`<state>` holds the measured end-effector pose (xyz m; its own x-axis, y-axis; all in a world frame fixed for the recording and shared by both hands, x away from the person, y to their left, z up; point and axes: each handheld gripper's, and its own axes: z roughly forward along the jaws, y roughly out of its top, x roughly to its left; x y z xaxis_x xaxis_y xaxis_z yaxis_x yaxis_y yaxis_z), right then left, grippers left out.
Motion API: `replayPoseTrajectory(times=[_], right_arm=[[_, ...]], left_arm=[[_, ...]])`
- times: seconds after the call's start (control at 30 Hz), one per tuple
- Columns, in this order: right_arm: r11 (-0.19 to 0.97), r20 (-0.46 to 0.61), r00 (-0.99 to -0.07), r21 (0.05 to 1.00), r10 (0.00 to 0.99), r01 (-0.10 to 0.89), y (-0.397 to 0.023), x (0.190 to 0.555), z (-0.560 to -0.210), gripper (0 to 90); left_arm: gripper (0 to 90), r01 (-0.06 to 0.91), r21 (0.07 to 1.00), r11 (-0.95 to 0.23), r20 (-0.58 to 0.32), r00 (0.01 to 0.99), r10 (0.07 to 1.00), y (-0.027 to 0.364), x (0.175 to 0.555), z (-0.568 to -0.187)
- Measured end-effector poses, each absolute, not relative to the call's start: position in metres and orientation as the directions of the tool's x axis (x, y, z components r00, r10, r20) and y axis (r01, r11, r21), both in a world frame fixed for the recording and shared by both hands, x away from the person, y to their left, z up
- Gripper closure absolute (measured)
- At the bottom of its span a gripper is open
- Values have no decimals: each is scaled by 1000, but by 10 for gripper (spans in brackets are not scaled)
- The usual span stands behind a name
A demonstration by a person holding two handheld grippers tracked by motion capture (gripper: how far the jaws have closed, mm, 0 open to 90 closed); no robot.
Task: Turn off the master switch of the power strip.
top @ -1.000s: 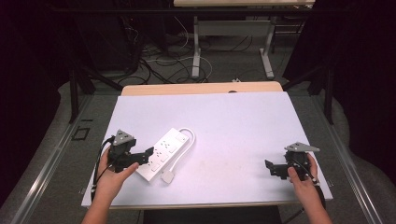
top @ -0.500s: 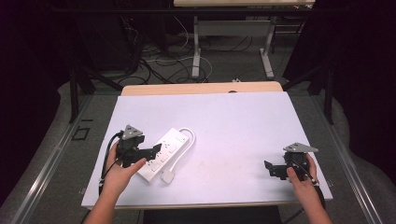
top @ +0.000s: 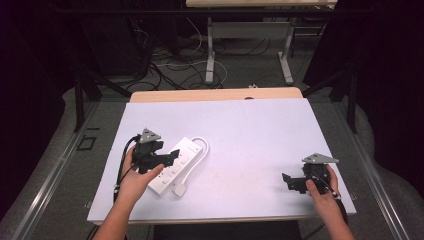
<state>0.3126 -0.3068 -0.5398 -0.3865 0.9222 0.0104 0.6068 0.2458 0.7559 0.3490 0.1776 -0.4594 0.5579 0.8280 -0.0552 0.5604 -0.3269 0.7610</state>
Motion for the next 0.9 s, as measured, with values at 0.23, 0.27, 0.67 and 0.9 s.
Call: replayPoseTrajectory(times=[0.23,0.27,0.67,0.9], right_arm=[[246,10,-385,754,923,609,-306,312,-540,0],[247,9,-386,754,923,609,-306,312,-540,0],[259,0,-394,754,919,604,-307,313,-540,0],[257,2,-394,754,919,604,-307,313,-540,0]], left_arm=[[353,574,752,-323,-70,557,827,170,354,-460],[366,571,756,-320,-68,555,829,169,356,-461],[430,602,738,-306,-106,550,828,158,366,-465],[469,608,728,-316,-100,550,829,154,372,-467]])
